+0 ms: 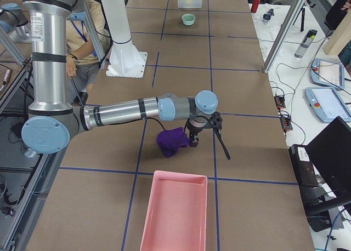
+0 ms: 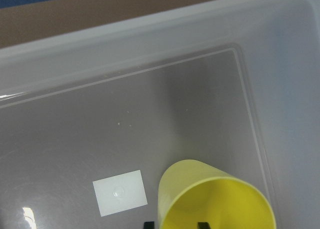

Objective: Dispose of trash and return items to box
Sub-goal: 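Lower the yellow cup into the clear bin and open the left gripper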

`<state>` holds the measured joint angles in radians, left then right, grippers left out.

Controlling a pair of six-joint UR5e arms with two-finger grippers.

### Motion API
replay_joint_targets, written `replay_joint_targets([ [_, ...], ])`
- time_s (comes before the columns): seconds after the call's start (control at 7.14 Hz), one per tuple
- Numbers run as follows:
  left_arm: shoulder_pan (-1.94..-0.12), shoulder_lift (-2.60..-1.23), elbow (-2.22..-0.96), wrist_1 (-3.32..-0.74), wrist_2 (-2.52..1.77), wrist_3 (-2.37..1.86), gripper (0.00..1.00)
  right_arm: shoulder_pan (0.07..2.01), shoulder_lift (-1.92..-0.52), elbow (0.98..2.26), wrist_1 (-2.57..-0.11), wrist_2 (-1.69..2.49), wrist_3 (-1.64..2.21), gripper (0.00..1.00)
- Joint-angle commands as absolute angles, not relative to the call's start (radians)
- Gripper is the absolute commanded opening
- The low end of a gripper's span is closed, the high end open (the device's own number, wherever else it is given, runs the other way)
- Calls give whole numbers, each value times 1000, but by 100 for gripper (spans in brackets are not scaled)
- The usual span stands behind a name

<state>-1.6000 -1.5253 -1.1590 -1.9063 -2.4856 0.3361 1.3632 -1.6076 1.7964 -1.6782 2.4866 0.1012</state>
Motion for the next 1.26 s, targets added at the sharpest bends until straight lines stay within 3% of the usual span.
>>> replay_joint_targets([
  [0.0,-1600,-1523,-1167,-1905,-2484,336,100,1362,-1608,1798,-1677,2487,101,100],
  [0.28,-1600,-1510,-1233,-1898,-2479,333,100,1362,-1608,1798,-1678,2487,101,100],
  [0.7,-1687,-1453,-1464,-1879,-2482,328,100,1362,-1608,1804,-1677,2487,101,100],
  [1.12,-1681,-1442,-1681,-1804,-2485,36,100,1277,-1624,1926,-1677,2481,171,100],
])
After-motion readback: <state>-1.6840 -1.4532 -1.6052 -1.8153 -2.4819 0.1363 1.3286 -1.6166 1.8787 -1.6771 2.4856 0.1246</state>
